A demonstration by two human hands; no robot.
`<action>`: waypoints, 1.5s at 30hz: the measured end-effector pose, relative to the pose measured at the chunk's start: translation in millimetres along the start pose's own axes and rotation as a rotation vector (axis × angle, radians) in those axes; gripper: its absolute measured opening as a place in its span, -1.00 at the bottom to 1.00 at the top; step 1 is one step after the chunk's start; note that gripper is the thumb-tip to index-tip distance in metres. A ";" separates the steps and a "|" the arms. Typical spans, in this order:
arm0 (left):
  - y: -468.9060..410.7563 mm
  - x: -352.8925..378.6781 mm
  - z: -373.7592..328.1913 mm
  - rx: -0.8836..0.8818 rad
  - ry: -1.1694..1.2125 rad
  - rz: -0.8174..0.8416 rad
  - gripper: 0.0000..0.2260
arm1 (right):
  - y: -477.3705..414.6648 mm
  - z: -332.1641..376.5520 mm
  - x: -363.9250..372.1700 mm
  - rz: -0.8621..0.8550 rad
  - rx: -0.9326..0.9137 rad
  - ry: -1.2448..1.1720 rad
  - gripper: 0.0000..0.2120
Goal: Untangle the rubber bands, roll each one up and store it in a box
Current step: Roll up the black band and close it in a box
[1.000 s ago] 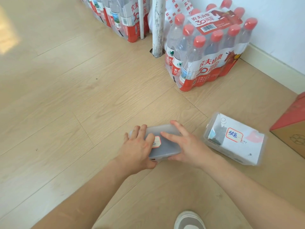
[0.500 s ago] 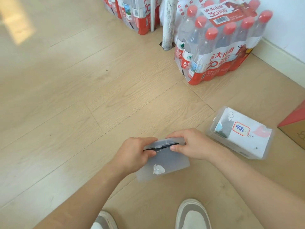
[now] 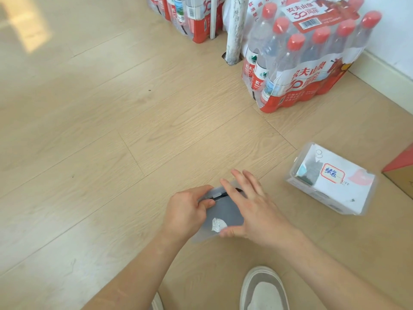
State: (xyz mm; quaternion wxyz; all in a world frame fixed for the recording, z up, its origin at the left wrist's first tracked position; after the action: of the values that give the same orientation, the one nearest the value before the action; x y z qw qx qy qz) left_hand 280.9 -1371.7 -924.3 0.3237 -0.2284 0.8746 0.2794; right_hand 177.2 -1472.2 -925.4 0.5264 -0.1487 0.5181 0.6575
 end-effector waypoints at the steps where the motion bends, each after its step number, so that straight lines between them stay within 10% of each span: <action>1: 0.0 0.1 -0.3 0.002 -0.007 -0.006 -0.80 | -0.4 1.0 1.9 0.036 -0.015 0.031 0.08; 15: 9.7 3.5 -0.6 0.113 0.029 0.100 -0.67 | -2.5 -8.4 -16.4 -0.254 -0.128 0.183 -0.10; 21: 28.2 27.4 2.5 0.170 -0.388 0.278 0.07 | -2.4 -9.9 -17.7 -0.245 -0.168 0.178 -0.16; 29: 32.3 22.2 -10.4 0.081 -0.351 0.090 -0.13 | 7.6 -17.1 -6.8 -0.040 0.013 -0.145 0.00; 32: 34.5 20.9 -11.3 -0.086 -0.289 0.057 -0.16 | 26.1 -22.9 -18.6 -0.401 0.202 -0.326 -0.20; 37: 43.6 23.7 -15.0 -0.309 -0.188 -0.019 -0.16 | 33.7 0.7 -10.8 -0.582 0.147 -0.006 -0.64; 41: 40.6 25.1 -9.3 -0.321 -0.003 0.052 -0.21 | 24.2 12.9 1.4 -0.448 0.149 0.153 -0.47; 45: 41.4 29.5 5.7 -0.351 0.473 0.159 -0.68 | 11.5 13.6 1.6 -0.371 0.154 0.209 -0.49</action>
State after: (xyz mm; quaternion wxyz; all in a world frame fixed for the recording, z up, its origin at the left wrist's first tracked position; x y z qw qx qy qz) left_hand 239.2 -1343.9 -934.2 0.0436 -0.2705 0.8792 0.3897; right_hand 171.6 -1458.9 -914.8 0.5915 -0.2681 0.5825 0.4889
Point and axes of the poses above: each hand's wrist, its own y-axis away from the middle knuckle, its own x-axis out of the palm, z = x × y, the point moved 8 cm from there along -y, towards the middle knuckle, and after that the axes turned 8 degrees about z, right-handed, at the moved point
